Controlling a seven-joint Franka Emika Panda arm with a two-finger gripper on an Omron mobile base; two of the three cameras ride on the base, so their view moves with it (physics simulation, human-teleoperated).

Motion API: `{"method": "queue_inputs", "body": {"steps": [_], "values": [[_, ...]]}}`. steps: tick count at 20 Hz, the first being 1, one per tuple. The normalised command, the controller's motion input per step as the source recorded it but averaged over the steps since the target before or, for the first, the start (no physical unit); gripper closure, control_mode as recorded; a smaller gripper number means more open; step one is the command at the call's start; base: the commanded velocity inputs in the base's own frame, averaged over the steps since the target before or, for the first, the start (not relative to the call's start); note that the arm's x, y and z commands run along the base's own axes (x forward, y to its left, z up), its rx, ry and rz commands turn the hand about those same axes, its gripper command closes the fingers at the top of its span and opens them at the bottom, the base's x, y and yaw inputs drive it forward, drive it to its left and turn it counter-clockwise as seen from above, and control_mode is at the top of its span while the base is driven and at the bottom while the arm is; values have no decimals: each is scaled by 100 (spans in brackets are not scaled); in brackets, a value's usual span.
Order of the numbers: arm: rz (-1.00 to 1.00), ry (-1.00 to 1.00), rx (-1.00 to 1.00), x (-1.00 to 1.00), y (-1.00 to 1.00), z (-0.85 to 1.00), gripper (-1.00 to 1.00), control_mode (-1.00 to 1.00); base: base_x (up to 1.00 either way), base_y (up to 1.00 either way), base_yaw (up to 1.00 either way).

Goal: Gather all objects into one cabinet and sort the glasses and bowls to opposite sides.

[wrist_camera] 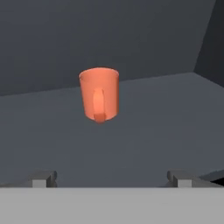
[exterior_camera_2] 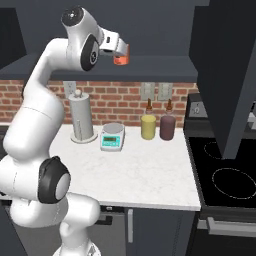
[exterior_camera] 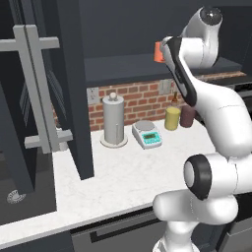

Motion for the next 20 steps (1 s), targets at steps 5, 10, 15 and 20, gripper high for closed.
{"method": "queue_inputs", "body": {"steps": [5,10,15,20], "values": [[0,0,0,17,0,0,-100,-100,0,0,0],[0,8,0,59,0,7,-100,-100,0,0,0],[0,11,0,46,0,10,-100,-100,0,0,0],[0,10,0,40,0,7,-100,-100,0,0,0]]}}
